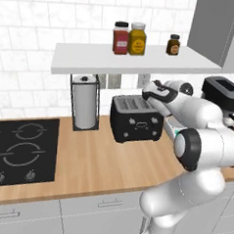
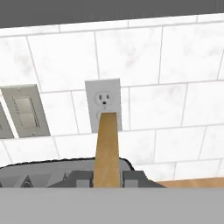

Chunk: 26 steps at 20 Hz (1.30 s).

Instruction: Start the toaster. Once the lever pops up, take the bread to the plate on the dining counter.

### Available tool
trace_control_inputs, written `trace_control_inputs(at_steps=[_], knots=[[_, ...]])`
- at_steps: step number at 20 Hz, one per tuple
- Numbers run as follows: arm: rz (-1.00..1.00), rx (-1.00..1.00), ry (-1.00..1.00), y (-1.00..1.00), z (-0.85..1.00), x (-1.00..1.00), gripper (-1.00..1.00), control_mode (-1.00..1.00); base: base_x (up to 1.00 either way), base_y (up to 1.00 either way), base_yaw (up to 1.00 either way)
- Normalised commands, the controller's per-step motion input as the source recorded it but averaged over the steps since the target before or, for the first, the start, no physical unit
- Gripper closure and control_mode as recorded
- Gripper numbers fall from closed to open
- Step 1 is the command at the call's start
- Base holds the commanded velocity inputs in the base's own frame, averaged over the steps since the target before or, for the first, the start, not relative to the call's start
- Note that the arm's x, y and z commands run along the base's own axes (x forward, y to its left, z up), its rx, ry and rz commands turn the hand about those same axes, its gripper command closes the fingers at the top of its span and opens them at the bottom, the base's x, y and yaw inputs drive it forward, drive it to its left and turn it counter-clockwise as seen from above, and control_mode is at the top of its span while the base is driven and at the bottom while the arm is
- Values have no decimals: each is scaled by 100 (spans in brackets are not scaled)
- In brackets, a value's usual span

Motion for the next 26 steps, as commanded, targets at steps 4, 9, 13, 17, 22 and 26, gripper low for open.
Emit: trace_control_inputs(at_steps=[4,9,13,17,22,26], knots=[[0,0,0,-2,41,-52,100,-100,0,0,0],[0,0,0,-6,69,-64,100,-100,0,0,0],[0,0,4,-6,60,-71,100,-100,0,0,0],[-1,1,17,-6,48,-82,100,-100,0,0,0],[-2,0,21,0,41,-89,100,-100,0,0,0],[0,0,11,10,19,-94,100,-100,0,0,0]])
